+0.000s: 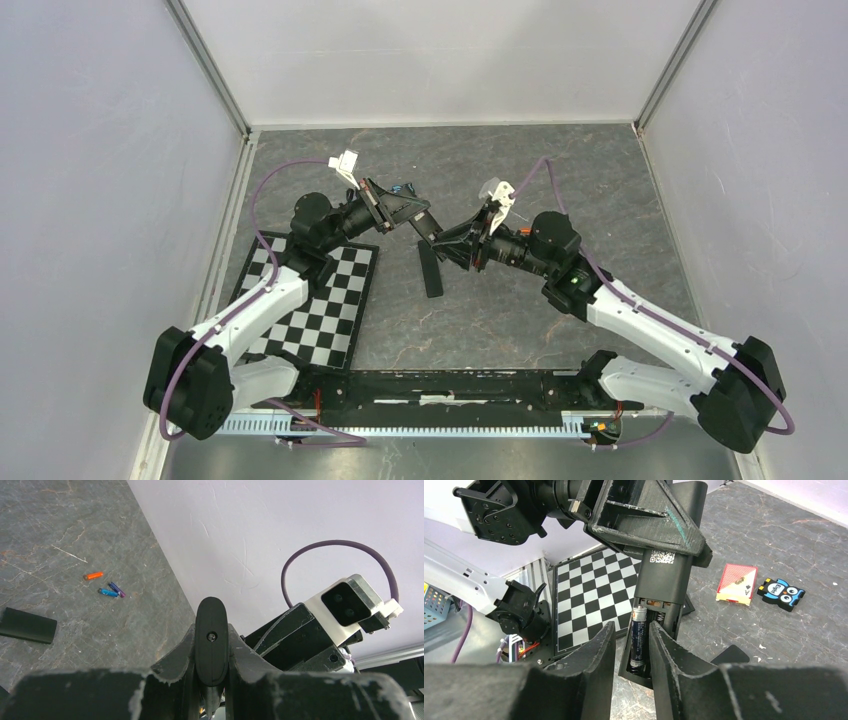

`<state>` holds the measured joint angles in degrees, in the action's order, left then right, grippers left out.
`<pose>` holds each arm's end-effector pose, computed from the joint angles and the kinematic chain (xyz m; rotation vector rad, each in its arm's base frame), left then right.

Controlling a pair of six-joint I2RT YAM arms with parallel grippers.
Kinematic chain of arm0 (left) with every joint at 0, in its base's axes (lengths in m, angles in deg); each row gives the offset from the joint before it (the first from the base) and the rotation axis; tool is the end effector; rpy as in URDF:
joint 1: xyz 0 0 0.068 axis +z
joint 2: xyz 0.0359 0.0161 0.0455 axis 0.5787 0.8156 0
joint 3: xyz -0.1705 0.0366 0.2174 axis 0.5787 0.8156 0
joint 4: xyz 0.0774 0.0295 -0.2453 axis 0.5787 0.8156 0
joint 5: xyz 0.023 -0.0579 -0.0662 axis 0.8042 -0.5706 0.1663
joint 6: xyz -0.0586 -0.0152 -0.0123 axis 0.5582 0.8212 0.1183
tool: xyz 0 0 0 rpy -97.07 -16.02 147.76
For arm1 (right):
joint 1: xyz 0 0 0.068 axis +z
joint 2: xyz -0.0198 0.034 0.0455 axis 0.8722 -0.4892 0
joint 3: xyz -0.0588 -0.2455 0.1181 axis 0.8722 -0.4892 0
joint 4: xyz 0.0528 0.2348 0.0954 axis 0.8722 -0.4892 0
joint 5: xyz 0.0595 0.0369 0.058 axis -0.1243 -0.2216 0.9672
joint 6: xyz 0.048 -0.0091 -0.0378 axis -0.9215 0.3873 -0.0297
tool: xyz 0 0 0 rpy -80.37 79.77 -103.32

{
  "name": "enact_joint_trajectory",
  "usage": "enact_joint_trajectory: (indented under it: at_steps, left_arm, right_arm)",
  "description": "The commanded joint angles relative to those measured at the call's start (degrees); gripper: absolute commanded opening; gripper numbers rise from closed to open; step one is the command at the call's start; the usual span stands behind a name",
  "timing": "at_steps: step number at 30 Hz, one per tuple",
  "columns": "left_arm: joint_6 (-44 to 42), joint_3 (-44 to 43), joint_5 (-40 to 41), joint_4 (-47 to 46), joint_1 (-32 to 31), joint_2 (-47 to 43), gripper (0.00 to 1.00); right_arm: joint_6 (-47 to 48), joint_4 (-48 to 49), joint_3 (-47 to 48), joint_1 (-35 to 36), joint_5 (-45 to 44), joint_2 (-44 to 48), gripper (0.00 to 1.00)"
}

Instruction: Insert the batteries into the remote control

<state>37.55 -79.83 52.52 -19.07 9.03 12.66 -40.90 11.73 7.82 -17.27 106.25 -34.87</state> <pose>0.2304 -0.1404 0.3196 -0.0499 1.7219 -1.6065 0.1718 0.1879 0.3281 -0.7172 1.5389 1.1122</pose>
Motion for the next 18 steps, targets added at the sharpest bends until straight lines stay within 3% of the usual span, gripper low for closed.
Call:
enact_joint_trajectory:
  at_steps: [1,6,13,17,18]
  left_arm:
    - [1.75,-1.76,-1.86,-3.85,0.05,-1.1,0.02]
    - [1.13,-1.62,-1.49,-3.44,0.07,-1.03,0.02]
    - [0.66,-1.37,-0.97,-3.47,0.31,-1.07,0.02]
    - [0.36,-1.11,-0.44,-3.46,0.46,-1.39,0.02]
    - [0.26,-1.14,-0.27,-3.44,0.48,-1.55,0.02]
  right_arm:
    - [1.11,-0.27,0.18,-0.11,-3.15,1.24,0.37]
    - [-0.96,-0.62,2.28,-0.11,-3.36,1.16,0.46]
    - [-5.64,-0.94,4.31,-0.19,-4.42,2.86,0.7]
    - [-11.87,-6.19,5.86,-0.18,-15.33,4.85,0.98]
    - [-15.72,-11.91,7.12,-0.31,-21.49,4.68,0.98]
